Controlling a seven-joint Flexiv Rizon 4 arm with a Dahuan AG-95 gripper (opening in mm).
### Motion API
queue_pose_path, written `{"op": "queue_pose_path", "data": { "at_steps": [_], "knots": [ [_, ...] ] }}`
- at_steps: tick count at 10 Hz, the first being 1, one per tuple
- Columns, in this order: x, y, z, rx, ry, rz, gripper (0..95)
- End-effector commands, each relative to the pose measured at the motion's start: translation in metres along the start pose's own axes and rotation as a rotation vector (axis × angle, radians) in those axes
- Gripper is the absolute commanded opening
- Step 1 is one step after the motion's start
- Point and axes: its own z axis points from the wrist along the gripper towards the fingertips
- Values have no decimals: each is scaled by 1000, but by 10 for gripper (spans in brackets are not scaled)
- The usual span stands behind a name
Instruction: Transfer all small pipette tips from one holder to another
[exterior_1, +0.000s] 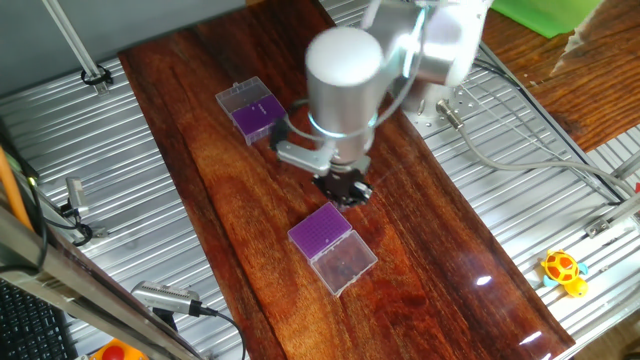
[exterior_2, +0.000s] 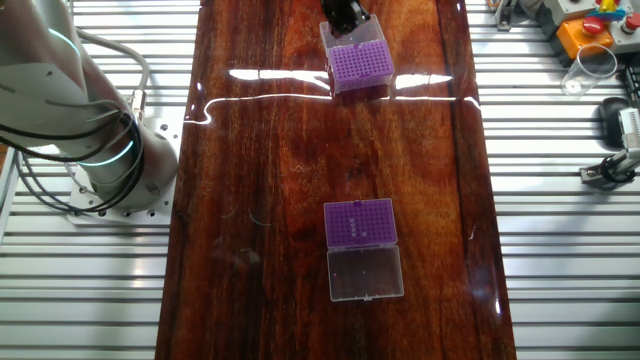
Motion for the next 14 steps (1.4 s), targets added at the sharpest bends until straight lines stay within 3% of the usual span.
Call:
{"op": "queue_pose_path", "data": {
  "at_steps": [1, 4, 6, 7, 9, 14],
  "knots": [
    [11, -28, -9, -12, 13, -55, 0],
    [30, -51, -12, -11, 17, -109, 0],
    [31, -52, -12, -6, 26, -102, 0],
    [31, -52, -12, -10, 18, -96, 0],
    [31, -52, -12, 6, -9, -16, 0],
    [31, -52, -12, 31, -29, 165, 0]
  ]
}}
